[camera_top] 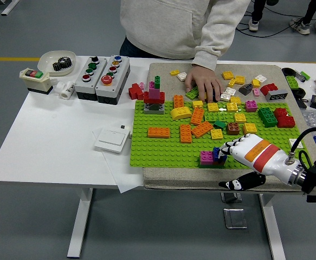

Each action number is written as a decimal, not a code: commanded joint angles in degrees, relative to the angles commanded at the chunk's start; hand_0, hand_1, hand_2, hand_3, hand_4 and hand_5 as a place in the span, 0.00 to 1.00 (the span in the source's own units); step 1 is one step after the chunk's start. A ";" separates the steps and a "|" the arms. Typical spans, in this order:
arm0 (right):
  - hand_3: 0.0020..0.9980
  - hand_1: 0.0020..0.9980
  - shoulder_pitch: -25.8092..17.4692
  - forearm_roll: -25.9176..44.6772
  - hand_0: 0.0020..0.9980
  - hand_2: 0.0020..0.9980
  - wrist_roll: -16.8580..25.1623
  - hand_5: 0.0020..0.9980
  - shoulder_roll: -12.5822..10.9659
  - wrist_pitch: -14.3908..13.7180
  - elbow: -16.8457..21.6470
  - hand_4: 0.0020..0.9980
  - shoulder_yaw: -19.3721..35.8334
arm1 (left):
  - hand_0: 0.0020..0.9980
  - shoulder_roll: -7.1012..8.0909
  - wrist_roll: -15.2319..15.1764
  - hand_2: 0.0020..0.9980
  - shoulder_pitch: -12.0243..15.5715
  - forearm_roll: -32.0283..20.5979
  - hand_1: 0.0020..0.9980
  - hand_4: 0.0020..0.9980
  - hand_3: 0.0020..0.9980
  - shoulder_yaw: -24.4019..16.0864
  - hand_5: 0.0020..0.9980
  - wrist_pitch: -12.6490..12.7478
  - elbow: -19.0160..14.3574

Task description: Pick up the brick,pile it on top of brick,press brick,pick up the brick,pile it on top of brick,press brick

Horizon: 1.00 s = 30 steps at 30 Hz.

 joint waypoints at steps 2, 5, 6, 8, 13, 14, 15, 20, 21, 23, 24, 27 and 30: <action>0.58 0.57 0.00 -0.06 0.48 0.65 -0.02 0.62 0.00 0.04 -0.08 0.90 -0.14 | 0.70 0.01 0.00 0.76 -0.02 0.00 0.73 0.72 0.62 0.01 0.69 0.00 0.00; 0.58 0.57 0.04 -0.15 0.48 0.65 -0.04 0.62 0.01 0.09 -0.24 0.90 -0.44 | 0.70 0.02 -0.02 0.76 -0.05 -0.03 0.73 0.72 0.62 0.02 0.69 -0.01 0.01; 0.58 0.57 0.03 -0.19 0.48 0.65 -0.05 0.62 0.02 0.12 -0.27 0.90 -0.50 | 0.70 0.02 -0.03 0.76 -0.06 -0.05 0.73 0.72 0.62 0.05 0.69 0.00 0.01; 0.58 0.57 0.01 -0.26 0.48 0.66 -0.06 0.62 0.01 0.17 -0.32 0.90 -0.58 | 0.70 0.02 -0.02 0.76 -0.07 -0.05 0.73 0.72 0.62 0.06 0.69 -0.01 0.01; 0.58 0.57 0.04 -0.38 0.48 0.66 -0.06 0.62 0.01 0.18 -0.30 0.90 -0.62 | 0.70 0.01 0.01 0.76 -0.03 -0.03 0.73 0.72 0.62 0.03 0.69 -0.01 0.02; 0.58 0.57 0.05 -0.37 0.48 0.66 -0.05 0.62 0.04 0.11 -0.29 0.90 -0.58 | 0.70 0.01 0.01 0.76 -0.02 -0.03 0.73 0.72 0.62 0.04 0.69 -0.02 0.01; 0.58 0.57 0.06 -0.36 0.48 0.66 -0.04 0.62 0.05 0.07 -0.28 0.90 -0.57 | 0.70 0.01 0.00 0.76 -0.01 -0.03 0.73 0.72 0.62 0.05 0.69 -0.02 0.01; 0.58 0.57 0.03 -0.02 0.48 0.66 0.14 0.62 0.05 -0.77 0.02 0.90 -0.17 | 0.70 0.00 0.05 0.75 0.03 0.13 0.73 0.72 0.62 0.00 0.69 -0.05 -0.01; 0.58 0.57 0.01 0.10 0.48 0.66 0.20 0.62 0.03 -1.06 0.19 0.90 0.06 | 0.70 0.01 0.06 0.75 0.05 0.17 0.73 0.72 0.62 -0.02 0.69 -0.06 -0.01; 0.58 0.57 0.00 0.40 0.48 0.66 0.32 0.62 0.00 -1.77 0.61 0.90 0.69 | 0.70 0.01 0.13 0.75 0.09 0.33 0.73 0.72 0.62 -0.12 0.69 -0.09 -0.01; 0.58 0.57 0.00 0.44 0.48 0.66 0.34 0.62 0.00 -1.86 0.66 0.90 0.78 | 0.70 0.01 0.14 0.75 0.09 0.36 0.73 0.72 0.62 -0.13 0.69 -0.10 -0.01; 0.58 0.57 0.08 0.81 0.48 0.66 0.52 0.62 -0.03 -2.89 1.12 0.90 1.47 | 0.70 0.01 0.20 0.75 0.17 0.53 0.73 0.72 0.61 -0.23 0.69 -0.13 -0.01; 0.58 0.57 0.15 0.90 0.48 0.66 0.58 0.62 0.01 -3.39 1.30 0.90 1.76 | 0.70 0.05 0.24 0.75 0.19 0.69 0.73 0.72 0.61 -0.30 0.69 -0.15 -0.03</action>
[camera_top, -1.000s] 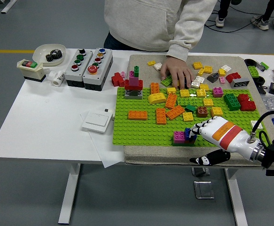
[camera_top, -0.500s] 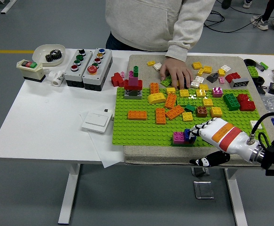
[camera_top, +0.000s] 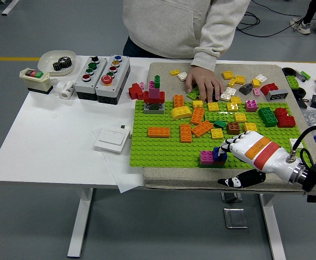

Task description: Pick up the brick,pile it on top of brick,press brick,pick up the brick,pile it on top of brick,press brick

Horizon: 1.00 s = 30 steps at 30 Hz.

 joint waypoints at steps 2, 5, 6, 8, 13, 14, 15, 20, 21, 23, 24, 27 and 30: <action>0.58 0.57 0.03 0.03 0.48 0.66 0.02 0.63 0.04 -0.22 0.08 0.90 0.03 | 0.70 0.02 0.02 0.75 0.02 0.06 0.73 0.72 0.61 -0.05 0.69 0.00 0.00; 0.58 0.57 0.11 0.02 0.48 0.66 -0.01 0.63 0.21 -0.37 0.14 0.90 -0.12 | 0.70 0.03 0.04 0.75 0.04 0.14 0.73 0.72 0.61 -0.07 0.69 0.00 0.00; 0.58 0.57 0.16 0.03 0.48 0.66 -0.01 0.63 0.27 -0.38 0.15 0.90 -0.20 | 0.70 0.03 0.04 0.75 0.05 0.16 0.73 0.72 0.61 -0.08 0.69 0.00 0.00; 0.58 0.58 0.33 0.07 0.49 0.66 -0.01 0.62 0.46 -0.39 0.15 0.90 -0.55 | 0.70 0.05 0.06 0.75 0.07 0.20 0.73 0.72 0.61 -0.13 0.69 0.00 0.01; 0.59 0.58 1.09 0.00 0.50 0.66 -0.05 0.62 1.20 -0.26 -0.55 0.90 -2.08 | 0.70 0.04 0.11 0.75 0.06 0.30 0.73 0.72 0.61 -0.16 0.69 -0.02 -0.02; 0.59 0.58 1.21 -0.04 0.50 0.66 -0.08 0.62 1.38 -0.18 -0.76 0.90 -2.36 | 0.70 0.04 0.09 0.75 0.05 0.24 0.73 0.72 0.61 -0.13 0.69 -0.02 -0.02; 0.59 0.58 1.33 -0.10 0.50 0.66 -0.13 0.62 1.57 -0.06 -0.98 0.90 -2.64 | 0.70 0.04 0.07 0.75 0.04 0.16 0.73 0.72 0.61 -0.09 0.69 -0.01 -0.03; 0.58 0.58 1.57 -0.41 0.49 0.66 -0.39 0.62 1.91 0.48 -1.64 0.90 -3.15 | 0.70 0.04 -0.04 0.75 -0.01 -0.11 0.73 0.72 0.61 0.05 0.69 0.03 -0.03; 0.58 0.58 1.59 -0.47 0.49 0.66 -0.43 0.62 1.91 0.55 -1.70 0.90 -3.19 | 0.70 0.05 -0.05 0.75 -0.02 -0.14 0.73 0.72 0.61 0.07 0.69 0.03 -0.03; 0.58 0.58 1.63 -0.68 0.49 0.66 -0.54 0.62 1.84 0.81 -1.87 0.90 -3.34 | 0.70 0.05 -0.08 0.75 -0.05 -0.22 0.73 0.72 0.61 0.09 0.69 0.05 -0.02; 0.58 0.58 1.66 -0.72 0.49 0.66 -0.56 0.62 1.81 0.88 -1.91 0.90 -3.39 | 0.70 0.05 -0.07 0.75 -0.07 -0.22 0.73 0.72 0.61 0.08 0.69 0.06 -0.01; 0.58 0.58 1.63 -0.78 0.49 0.66 -0.63 0.61 1.75 1.07 -1.93 0.89 -3.44 | 0.70 0.09 -0.11 0.75 -0.15 -0.27 0.73 0.72 0.61 0.14 0.69 0.08 -0.02; 0.58 0.58 1.64 -0.85 0.49 0.66 -0.70 0.61 1.74 1.24 -1.97 0.89 -3.48 | 0.70 0.11 -0.08 0.75 -0.23 -0.24 0.73 0.72 0.61 0.10 0.69 0.08 -0.01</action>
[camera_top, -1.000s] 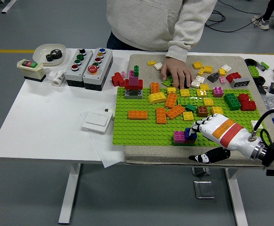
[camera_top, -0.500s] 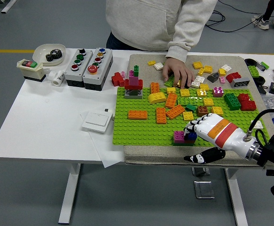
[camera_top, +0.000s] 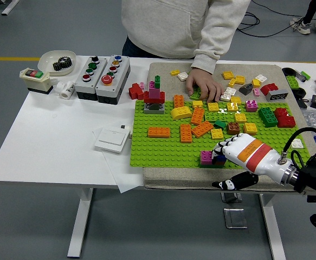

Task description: Pick up the brick,pile it on top of brick,press brick,pick up the brick,pile it on top of brick,press brick

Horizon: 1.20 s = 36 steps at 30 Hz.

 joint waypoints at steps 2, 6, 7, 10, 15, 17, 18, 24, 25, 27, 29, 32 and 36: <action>0.58 0.58 -0.03 0.01 0.49 0.66 -0.03 0.61 -0.02 0.11 -0.01 0.89 -0.02 | 0.70 0.01 -0.01 0.75 -0.05 -0.03 0.73 0.72 0.61 0.04 0.69 0.01 -0.01; 0.58 0.58 -0.07 -0.08 0.49 0.66 -0.13 0.61 -0.09 0.48 -0.02 0.89 -0.31 | 0.70 0.04 -0.05 0.75 -0.10 -0.20 0.73 0.72 0.61 0.10 0.69 0.03 -0.01; 0.58 0.58 -0.07 -0.09 0.49 0.66 -0.13 0.61 -0.10 0.51 -0.02 0.89 -0.38 | 0.70 0.03 -0.06 0.75 -0.09 -0.22 0.73 0.72 0.61 0.11 0.69 0.03 -0.02; 0.58 0.58 -0.06 -0.06 0.49 0.66 -0.13 0.61 -0.04 0.54 -0.04 0.89 -0.52 | 0.70 0.03 -0.06 0.75 -0.11 -0.24 0.73 0.72 0.61 0.13 0.69 0.03 -0.02; 0.58 0.58 0.09 0.06 0.49 0.66 -0.07 0.61 0.04 0.53 -0.04 0.89 -0.84 | 0.70 0.03 -0.03 0.75 -0.12 -0.22 0.73 0.72 0.61 0.12 0.69 0.01 -0.03; 0.58 0.58 0.11 0.09 0.49 0.66 -0.05 0.61 0.04 0.48 -0.04 0.89 -0.87 | 0.70 0.03 -0.02 0.75 -0.13 -0.21 0.73 0.72 0.61 0.12 0.69 0.00 -0.04; 0.58 0.58 0.11 0.14 0.49 0.66 0.00 0.61 0.04 0.37 -0.03 0.89 -0.85 | 0.70 0.03 -0.01 0.75 -0.13 -0.20 0.73 0.72 0.61 0.11 0.69 0.00 -0.04; 0.58 0.58 0.15 0.47 0.49 0.66 0.27 0.61 0.08 -0.34 0.11 0.89 -0.55 | 0.70 0.04 0.05 0.75 -0.13 -0.11 0.73 0.72 0.61 0.05 0.69 -0.02 -0.06; 0.58 0.58 0.18 0.83 0.49 0.66 0.49 0.61 0.15 -0.97 0.23 0.89 -0.19 | 0.70 0.06 0.03 0.75 -0.14 -0.15 0.73 0.72 0.61 0.08 0.69 -0.01 -0.07; 0.58 0.58 0.27 1.35 0.49 0.66 0.84 0.61 0.23 -1.90 0.42 0.89 0.30 | 0.70 0.07 0.02 0.75 -0.14 -0.19 0.73 0.72 0.61 0.10 0.69 0.00 -0.07; 0.58 0.58 0.41 1.91 0.49 0.66 1.19 0.61 0.37 -2.75 0.49 0.89 0.83 | 0.70 0.07 0.02 0.75 -0.16 -0.19 0.73 0.72 0.61 0.11 0.69 0.00 -0.07; 0.58 0.58 0.68 2.54 0.49 0.66 1.58 0.61 0.69 -3.70 0.35 0.89 1.48 | 0.70 0.08 0.03 0.75 -0.15 -0.21 0.73 0.72 0.61 0.11 0.69 0.01 -0.08; 0.58 0.58 1.25 3.04 0.49 0.66 1.74 0.61 1.30 -4.20 -0.31 0.89 2.28 | 0.70 0.07 0.04 0.75 -0.13 -0.25 0.73 0.72 0.61 0.13 0.69 0.01 -0.10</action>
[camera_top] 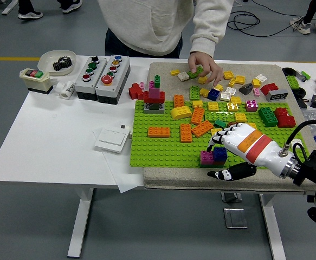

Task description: Pick up the brick,pile it on top of brick,press brick,pick up the brick,pile it on top of brick,press brick

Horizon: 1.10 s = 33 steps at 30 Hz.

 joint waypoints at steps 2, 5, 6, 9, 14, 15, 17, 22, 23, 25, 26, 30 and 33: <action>0.58 0.58 0.59 0.23 0.50 0.66 0.06 0.61 0.44 -0.10 -0.79 0.89 0.27 | 0.70 -0.01 -0.01 0.75 0.02 -0.05 0.73 0.72 0.61 0.03 0.69 0.01 -0.01; 0.58 0.58 1.55 0.56 0.50 0.66 0.10 0.61 1.05 -0.39 -2.31 0.89 0.45 | 0.70 -0.01 -0.02 0.75 0.04 -0.09 0.73 0.72 0.61 0.02 0.69 0.02 -0.03; 0.58 0.58 2.21 0.63 0.50 0.66 -0.04 0.61 1.46 -0.50 -3.35 0.89 0.61 | 0.70 -0.01 0.00 0.75 0.05 -0.10 0.73 0.72 0.61 0.04 0.69 0.01 -0.04; 0.59 0.58 3.84 0.37 0.51 0.67 -0.85 0.61 2.42 -0.81 -6.40 0.89 1.18 | 0.70 -0.03 0.05 0.75 0.05 -0.07 0.73 0.72 0.61 0.04 0.69 -0.01 -0.08; 0.61 0.58 8.13 -1.08 0.47 0.68 -5.02 0.60 4.23 -1.63 -13.33 0.89 1.94 | 0.70 0.01 0.11 0.75 0.17 -0.03 0.73 0.72 0.61 0.01 0.69 -0.04 -0.12; 0.61 0.58 8.52 -1.17 0.47 0.68 -5.36 0.60 4.37 -1.71 -14.26 0.89 1.92 | 0.70 0.02 0.11 0.75 0.18 -0.03 0.73 0.72 0.61 0.01 0.69 -0.04 -0.12; 0.61 0.58 10.13 -1.97 0.47 0.68 -6.78 0.60 5.04 -1.22 -17.25 0.89 1.44 | 0.70 0.04 0.18 0.75 0.26 0.10 0.73 0.72 0.61 -0.10 0.69 -0.04 -0.11; 0.65 0.43 13.70 -5.35 0.40 0.51 -8.18 0.56 6.89 -0.59 -25.84 0.91 -0.76 | 0.70 0.15 0.19 0.75 0.32 0.03 0.73 0.72 0.61 -0.02 0.69 -0.02 -0.18; 0.65 0.43 13.92 -5.65 0.40 0.51 -8.21 0.56 7.02 -0.59 -26.74 0.91 -0.92 | 0.70 0.16 0.19 0.75 0.33 0.03 0.73 0.72 0.61 -0.01 0.69 -0.01 -0.18; 0.68 0.20 15.08 -6.60 0.29 0.26 -8.02 0.54 7.95 -0.84 -29.80 0.95 -1.70 | 0.70 0.18 0.23 0.75 0.43 0.07 0.73 0.72 0.61 -0.09 0.69 0.00 -0.17; 0.68 0.20 15.48 -6.60 0.29 0.26 -7.88 0.54 8.28 -0.82 -31.19 0.95 -1.91 | 0.70 0.19 0.25 0.75 0.47 0.08 0.73 0.72 0.61 -0.11 0.69 0.00 -0.18; 0.68 0.20 17.07 -6.60 0.29 0.26 -6.80 0.54 9.40 -0.21 -35.15 0.95 -2.79 | 0.70 0.23 0.32 0.75 0.52 0.25 0.73 0.72 0.61 -0.20 0.69 -0.06 -0.20; 0.68 0.14 18.12 -6.60 0.25 0.20 -6.04 0.50 10.08 0.58 -37.30 0.98 -3.47 | 0.70 0.23 0.35 0.75 0.48 0.35 0.73 0.72 0.61 -0.21 0.69 -0.10 -0.24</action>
